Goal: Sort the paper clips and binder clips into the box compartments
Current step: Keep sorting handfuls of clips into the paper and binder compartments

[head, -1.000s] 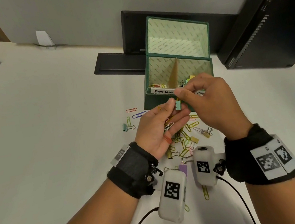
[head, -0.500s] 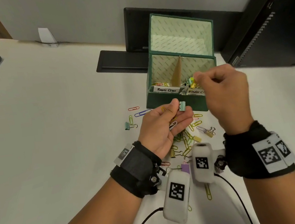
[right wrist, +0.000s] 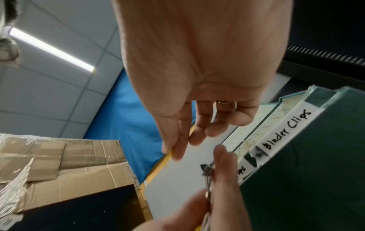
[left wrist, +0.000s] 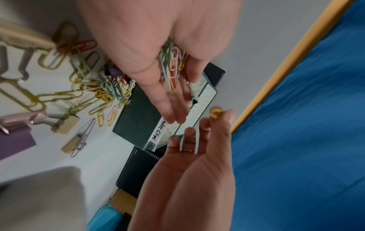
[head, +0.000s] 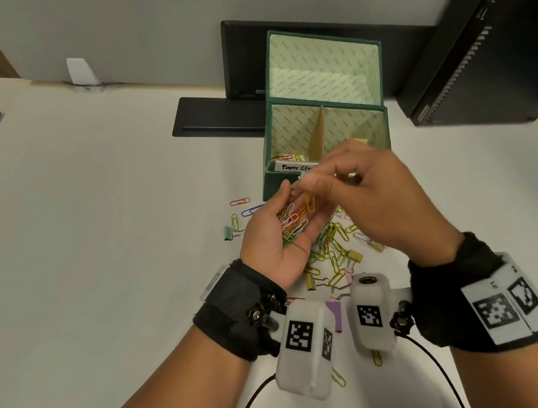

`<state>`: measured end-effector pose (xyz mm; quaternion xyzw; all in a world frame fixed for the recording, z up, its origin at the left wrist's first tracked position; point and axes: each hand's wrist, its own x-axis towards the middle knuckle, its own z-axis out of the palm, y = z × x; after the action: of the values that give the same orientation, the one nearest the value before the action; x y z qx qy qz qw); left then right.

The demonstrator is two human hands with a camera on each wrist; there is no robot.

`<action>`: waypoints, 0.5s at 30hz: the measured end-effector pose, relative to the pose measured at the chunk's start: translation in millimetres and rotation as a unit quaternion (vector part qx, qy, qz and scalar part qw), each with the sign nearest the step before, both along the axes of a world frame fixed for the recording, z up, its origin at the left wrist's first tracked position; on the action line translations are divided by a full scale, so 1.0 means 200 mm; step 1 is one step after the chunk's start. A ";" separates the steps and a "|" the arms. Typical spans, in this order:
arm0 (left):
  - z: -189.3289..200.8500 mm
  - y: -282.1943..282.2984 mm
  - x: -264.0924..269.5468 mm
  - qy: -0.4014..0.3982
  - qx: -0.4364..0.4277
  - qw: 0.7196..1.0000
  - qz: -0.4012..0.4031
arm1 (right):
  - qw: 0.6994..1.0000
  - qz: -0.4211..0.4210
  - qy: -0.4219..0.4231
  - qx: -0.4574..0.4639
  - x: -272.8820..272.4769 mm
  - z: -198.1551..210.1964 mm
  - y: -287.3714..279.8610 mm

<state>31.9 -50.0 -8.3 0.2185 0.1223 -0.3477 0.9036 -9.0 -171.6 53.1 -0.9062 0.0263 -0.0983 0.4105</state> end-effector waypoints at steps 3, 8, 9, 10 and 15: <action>-0.02 0.00 0.00 0.011 -0.002 1.000 0.007 | 0.998 0.024 0.013 -0.053 0.00 -0.02 0.02; -0.02 0.00 0.01 0.035 -0.023 0.999 0.000 | 0.984 0.027 0.021 -0.176 0.04 0.01 -0.01; -0.02 0.00 0.00 0.034 -0.025 0.999 -0.004 | 0.980 0.036 0.036 -0.190 0.05 0.01 -0.01; -0.02 0.00 0.00 0.032 -0.028 0.999 -0.010 | 0.980 0.038 0.043 -0.191 0.05 0.00 -0.02; -0.02 0.00 0.00 0.012 -0.043 0.999 -0.023 | 0.992 -0.001 0.029 -0.122 0.05 0.03 -0.06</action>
<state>31.7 -49.4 -11.6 0.1782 0.1127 -0.3759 0.9023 1.6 -184.5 58.5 -0.9519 0.0267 -0.0749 0.2959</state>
